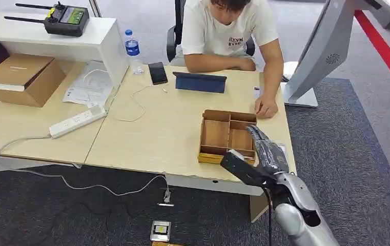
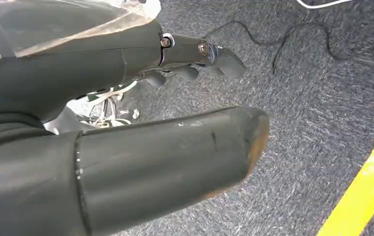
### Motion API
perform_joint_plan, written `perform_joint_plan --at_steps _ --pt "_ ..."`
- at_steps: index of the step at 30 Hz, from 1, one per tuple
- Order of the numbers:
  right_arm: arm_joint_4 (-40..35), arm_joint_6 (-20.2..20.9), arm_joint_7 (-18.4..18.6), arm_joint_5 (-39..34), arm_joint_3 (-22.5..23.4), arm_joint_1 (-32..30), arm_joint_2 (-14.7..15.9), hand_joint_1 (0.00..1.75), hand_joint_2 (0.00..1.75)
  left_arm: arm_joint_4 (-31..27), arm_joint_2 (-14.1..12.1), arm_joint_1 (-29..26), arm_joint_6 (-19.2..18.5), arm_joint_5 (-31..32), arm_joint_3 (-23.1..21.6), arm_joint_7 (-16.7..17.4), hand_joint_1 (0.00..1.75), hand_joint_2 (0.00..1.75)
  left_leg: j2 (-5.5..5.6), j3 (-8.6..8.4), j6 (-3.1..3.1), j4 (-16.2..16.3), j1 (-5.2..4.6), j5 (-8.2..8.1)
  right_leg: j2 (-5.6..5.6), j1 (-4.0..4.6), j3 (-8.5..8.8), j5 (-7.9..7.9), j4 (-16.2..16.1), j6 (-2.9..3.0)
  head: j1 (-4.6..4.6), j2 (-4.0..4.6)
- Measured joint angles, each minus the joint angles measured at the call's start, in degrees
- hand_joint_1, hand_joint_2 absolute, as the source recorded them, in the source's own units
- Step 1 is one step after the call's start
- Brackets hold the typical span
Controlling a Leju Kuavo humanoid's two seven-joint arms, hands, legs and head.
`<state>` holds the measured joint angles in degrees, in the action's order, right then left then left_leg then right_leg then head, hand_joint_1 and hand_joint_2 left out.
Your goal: Pass the card to the sensor for recognition and then transmit it.
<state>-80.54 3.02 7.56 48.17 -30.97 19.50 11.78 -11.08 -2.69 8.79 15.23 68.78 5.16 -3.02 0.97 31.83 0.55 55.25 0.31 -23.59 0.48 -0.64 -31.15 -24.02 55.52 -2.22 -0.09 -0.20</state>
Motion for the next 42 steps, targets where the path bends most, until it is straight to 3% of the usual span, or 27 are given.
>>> perform_joint_plan --at_steps 6,10,16,25,42 --pt "2.10 -4.14 -0.61 7.03 -1.64 0.49 -0.81 0.00 1.75 0.00 0.00 0.16 -0.15 0.18 -0.31 0.00 0.00 0.00 0.00 0.00 0.00 0.00 0.00 0.00 0.00 0.00 0.00 0.00 0.00 0.00 0.00 0.00" --pt "5.70 -8.65 -1.81 15.58 -2.69 1.85 -1.57 0.00 1.75 0.00 0.00 0.25 -0.15 -0.15 -0.66 0.04 0.00 0.00 0.00 -0.02 -0.01 0.00 0.00 0.00 0.01 0.01 0.00 0.00 0.00 0.01 0.00 0.02" --pt "13.10 -12.20 -3.87 17.64 -3.06 3.28 -3.23 0.00 1.75 0.00 -0.02 0.27 0.02 -1.03 -0.92 0.42 0.00 0.00 0.00 0.00 -0.01 0.00 0.00 0.01 0.00 0.01 0.00 0.00 0.00 0.01 0.00 0.00" --pt "19.32 -11.91 -4.63 17.29 -3.32 4.72 -4.74 0.00 1.75 0.00 -0.07 0.22 0.02 -1.22 -1.20 0.70 0.00 0.00 0.00 0.01 -0.01 0.00 0.00 0.01 0.00 0.01 -0.02 0.00 0.00 0.01 0.00 0.02" --pt "21.66 -10.89 -5.14 17.19 -2.38 5.96 -5.27 0.00 1.75 0.00 -0.07 -0.35 1.22 -1.84 -1.20 0.48 0.00 0.00 -0.01 0.00 -0.01 0.00 0.00 0.01 0.00 0.01 -0.01 0.01 0.00 0.01 0.00 0.02"
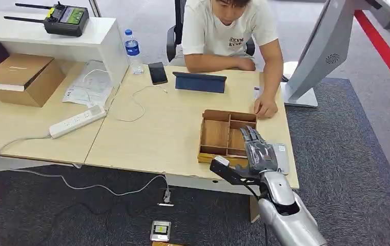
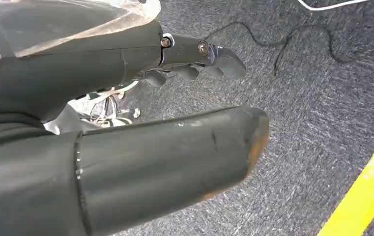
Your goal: Pass the card to the sensor for recognition and then transmit it.
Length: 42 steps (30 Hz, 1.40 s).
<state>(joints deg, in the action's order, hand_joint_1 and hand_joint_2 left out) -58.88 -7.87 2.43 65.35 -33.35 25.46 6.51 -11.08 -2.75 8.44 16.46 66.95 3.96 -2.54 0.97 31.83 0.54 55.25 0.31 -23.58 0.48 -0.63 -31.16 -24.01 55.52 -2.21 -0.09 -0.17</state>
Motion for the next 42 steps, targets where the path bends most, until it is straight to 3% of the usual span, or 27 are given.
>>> perform_joint_plan --at_steps 20,27,29,33,39,41,42 --pt "-0.88 1.53 -0.24 -2.39 0.81 0.86 -0.20 0.00 1.75 0.00 0.00 -0.08 0.09 -0.26 -0.07 -0.04 0.00 0.00 0.00 0.01 0.00 0.00 0.00 0.00 0.00 0.00 0.00 0.02 0.01 0.02 0.00 0.00" --pt "-1.40 7.46 -3.63 -8.18 1.38 6.64 -2.74 0.00 1.75 0.02 0.61 -0.94 3.02 -1.86 -0.07 -0.06 0.00 0.00 -0.04 -0.01 -0.04 0.00 0.00 0.03 0.02 0.01 -0.03 0.04 0.02 0.05 0.00 -0.02" --pt "-1.42 7.93 -3.76 -9.82 1.33 7.62 -3.89 0.00 1.75 0.02 1.23 -1.07 3.89 -0.70 -0.31 1.57 0.00 0.00 -0.04 -0.01 -0.05 0.00 0.00 0.04 0.00 0.02 -0.02 0.03 0.02 0.05 0.00 0.00" --pt "-2.16 7.30 -3.85 -9.79 1.18 8.15 -3.80 0.00 1.75 0.00 1.90 -1.40 7.24 -2.95 -0.46 -1.42 0.00 0.00 -0.02 0.01 -0.05 0.01 0.02 0.04 -0.01 0.01 -0.02 0.04 0.01 0.05 0.00 0.00" --pt "-1.88 5.81 -5.97 -10.75 1.33 11.43 -3.13 0.00 1.75 0.00 2.97 -1.38 6.45 -3.12 -0.48 -1.64 0.00 0.00 -0.05 0.01 -0.05 0.00 0.01 0.05 0.02 -0.03 -0.02 0.06 0.01 0.02 0.00 -0.02" --pt "-1.10 5.05 -7.34 -11.50 1.22 12.68 -3.32 0.00 1.75 0.02 1.73 -1.43 3.51 -2.84 -0.52 -0.20 0.00 0.00 -0.03 0.02 -0.06 -0.01 0.03 0.06 0.01 0.04 0.00 0.06 0.02 0.03 0.00 0.00" --pt "-0.40 4.32 -7.97 -11.99 1.07 13.22 -3.45 0.00 1.75 0.07 -0.23 -1.63 1.16 -3.40 -0.65 -1.91 0.00 0.00 -0.04 0.03 -0.08 0.00 0.10 0.06 0.02 0.13 0.00 0.10 0.02 0.11 -0.09 0.00"
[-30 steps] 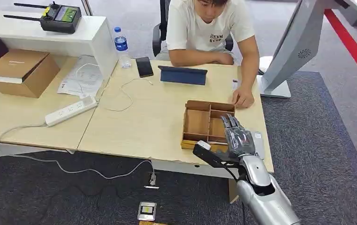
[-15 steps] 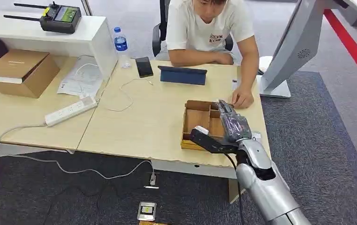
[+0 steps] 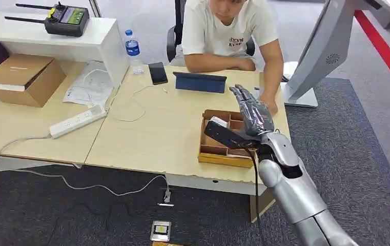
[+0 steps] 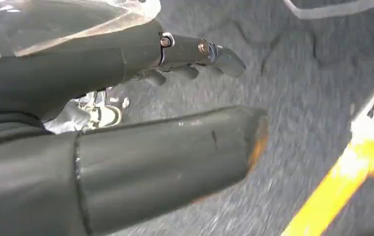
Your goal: Pass the card to the sensor for recognition and then transmit it.
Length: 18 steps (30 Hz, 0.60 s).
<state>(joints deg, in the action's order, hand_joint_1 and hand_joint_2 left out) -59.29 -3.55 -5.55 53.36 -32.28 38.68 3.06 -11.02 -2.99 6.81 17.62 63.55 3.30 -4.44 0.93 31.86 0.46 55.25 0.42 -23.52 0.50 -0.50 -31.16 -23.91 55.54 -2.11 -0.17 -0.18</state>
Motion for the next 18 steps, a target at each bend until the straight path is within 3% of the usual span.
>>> perform_joint_plan --at_steps 2,5,18 --pt "1.06 -1.30 -0.44 -0.38 -0.15 0.42 -0.16 0.00 1.75 0.00 -3.27 -0.13 -1.69 -0.87 -0.02 -2.73 0.00 0.00 0.01 0.01 -0.08 0.01 0.19 0.02 0.00 0.08 -0.03 0.02 -0.02 0.15 0.00 -0.02" --pt "2.50 -2.50 -0.55 -1.08 -0.35 0.39 -0.14 0.00 1.75 0.02 -6.92 -0.30 -2.04 -0.86 0.17 -3.14 0.00 0.00 0.05 0.00 -0.16 -0.02 0.16 0.07 -0.04 0.08 -0.07 -0.03 0.00 0.22 0.11 0.00" --pt "-1.04 3.31 -0.07 -7.15 -0.63 -6.53 3.60 0.00 1.75 0.04 -9.41 -0.71 -1.64 0.43 0.04 -3.38 0.00 0.00 0.03 0.01 -0.21 -0.03 0.18 0.05 -0.02 0.16 -0.09 -0.05 -0.01 0.25 0.06 -0.02"
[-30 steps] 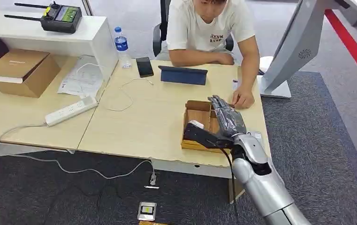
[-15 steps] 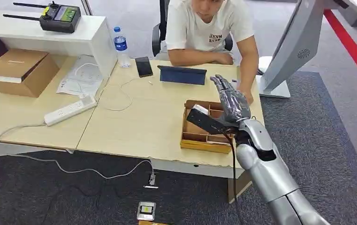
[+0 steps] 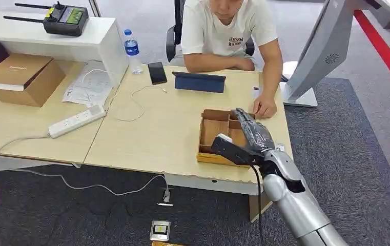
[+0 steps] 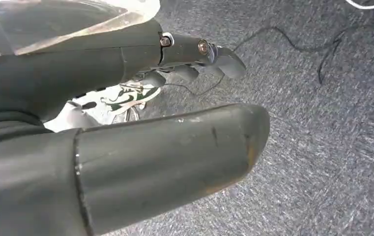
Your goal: Pass the card to the sensor for recognition and then transmit it.
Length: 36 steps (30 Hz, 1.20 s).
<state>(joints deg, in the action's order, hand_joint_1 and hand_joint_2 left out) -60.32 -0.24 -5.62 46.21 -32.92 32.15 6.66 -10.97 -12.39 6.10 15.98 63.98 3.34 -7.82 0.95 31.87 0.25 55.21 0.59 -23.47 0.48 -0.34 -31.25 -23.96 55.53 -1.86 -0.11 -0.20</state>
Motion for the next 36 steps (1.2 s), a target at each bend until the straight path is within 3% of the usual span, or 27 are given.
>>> perform_joint_plan --at_steps 16,36 --pt "-1.77 1.09 -0.02 3.56 -0.66 -3.60 2.58 0.00 1.75 0.00 -0.15 -0.01 0.41 0.37 -0.04 0.00 0.00 0.00 0.00 0.00 -0.01 0.00 -0.03 0.00 0.00 0.01 0.00 0.00 0.00 0.01 0.00 0.00" --pt "7.08 -8.37 -1.35 11.21 -1.20 -2.77 2.95 0.00 1.75 0.00 -0.42 0.04 0.39 0.79 -0.11 -0.13 0.00 0.00 0.01 0.01 -0.01 0.00 -0.03 0.00 0.00 0.01 0.01 0.00 0.00 0.01 0.00 0.00"
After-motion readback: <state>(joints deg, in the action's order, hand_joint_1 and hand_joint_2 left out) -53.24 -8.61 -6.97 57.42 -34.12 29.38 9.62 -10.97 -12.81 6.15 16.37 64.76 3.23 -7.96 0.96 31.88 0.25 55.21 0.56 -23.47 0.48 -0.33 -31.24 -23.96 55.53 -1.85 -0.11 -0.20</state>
